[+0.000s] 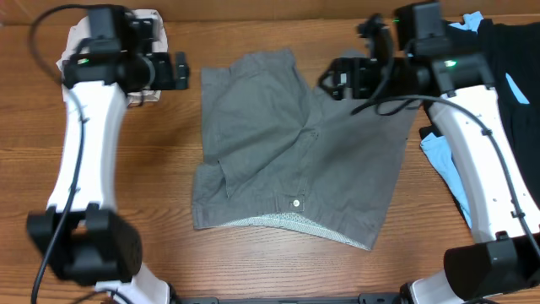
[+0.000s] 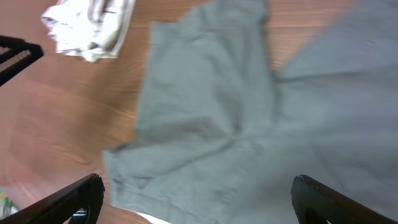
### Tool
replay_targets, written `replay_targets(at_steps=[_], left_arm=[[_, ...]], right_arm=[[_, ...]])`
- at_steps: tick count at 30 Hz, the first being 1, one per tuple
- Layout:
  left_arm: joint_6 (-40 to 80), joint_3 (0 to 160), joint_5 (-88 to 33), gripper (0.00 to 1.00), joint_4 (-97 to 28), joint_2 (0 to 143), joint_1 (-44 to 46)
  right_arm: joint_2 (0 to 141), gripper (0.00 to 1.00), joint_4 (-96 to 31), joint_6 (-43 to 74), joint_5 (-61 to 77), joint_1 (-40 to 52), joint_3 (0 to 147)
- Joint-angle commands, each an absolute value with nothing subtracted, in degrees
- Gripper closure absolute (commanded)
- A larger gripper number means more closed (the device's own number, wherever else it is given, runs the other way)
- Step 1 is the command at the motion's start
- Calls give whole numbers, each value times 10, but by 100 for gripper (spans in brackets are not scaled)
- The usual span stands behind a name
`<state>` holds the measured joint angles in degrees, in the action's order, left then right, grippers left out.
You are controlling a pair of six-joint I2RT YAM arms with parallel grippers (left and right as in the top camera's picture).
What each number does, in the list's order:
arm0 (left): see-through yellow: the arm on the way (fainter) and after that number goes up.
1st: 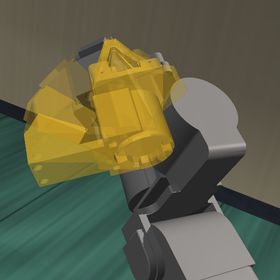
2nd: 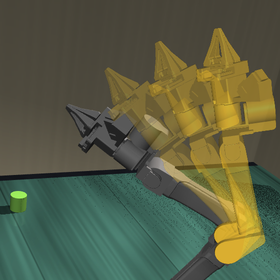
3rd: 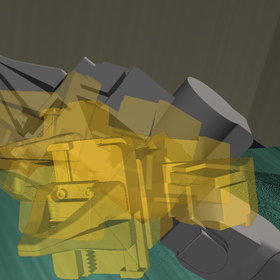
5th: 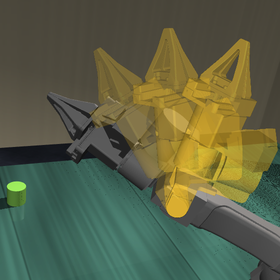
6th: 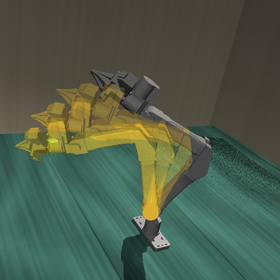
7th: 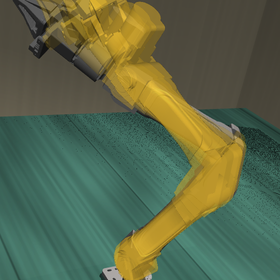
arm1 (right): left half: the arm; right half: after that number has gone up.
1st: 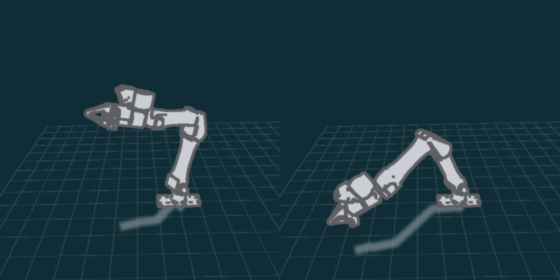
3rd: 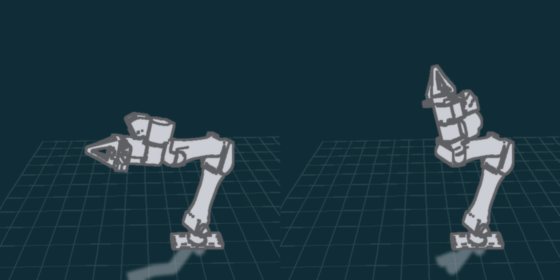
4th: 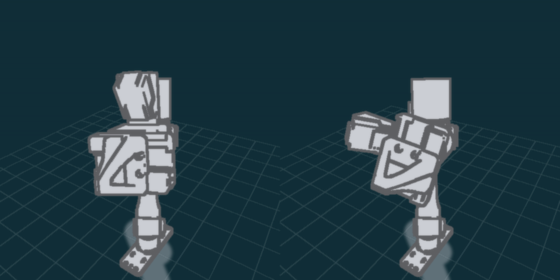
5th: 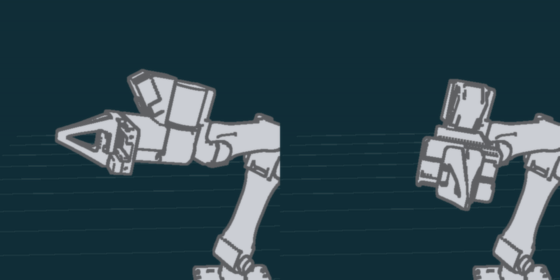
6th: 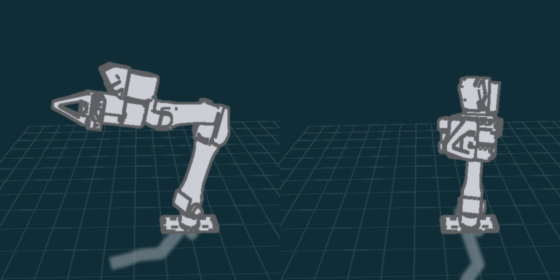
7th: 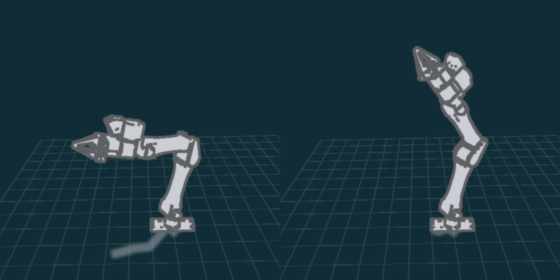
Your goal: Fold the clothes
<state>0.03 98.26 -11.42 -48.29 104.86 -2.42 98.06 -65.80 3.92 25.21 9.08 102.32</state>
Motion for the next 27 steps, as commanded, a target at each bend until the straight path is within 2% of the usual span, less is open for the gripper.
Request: replay_targets(at_steps=[1,11,22,27], left_arm=[[-6,994,-87,1,-447,1103,-5],[-7,994,-95,0,-309,1207,21],[-13,994,-99,0,-267,1296,46],[-13,994,-64,16,-258,1311,46]], right_arm=[[974,0,-669,-15,255,63,1031],[980,0,-682,-18,189,59,1026],[981,0,-683,-17,165,59,996],[981,4,-685,-15,165,59,989]])
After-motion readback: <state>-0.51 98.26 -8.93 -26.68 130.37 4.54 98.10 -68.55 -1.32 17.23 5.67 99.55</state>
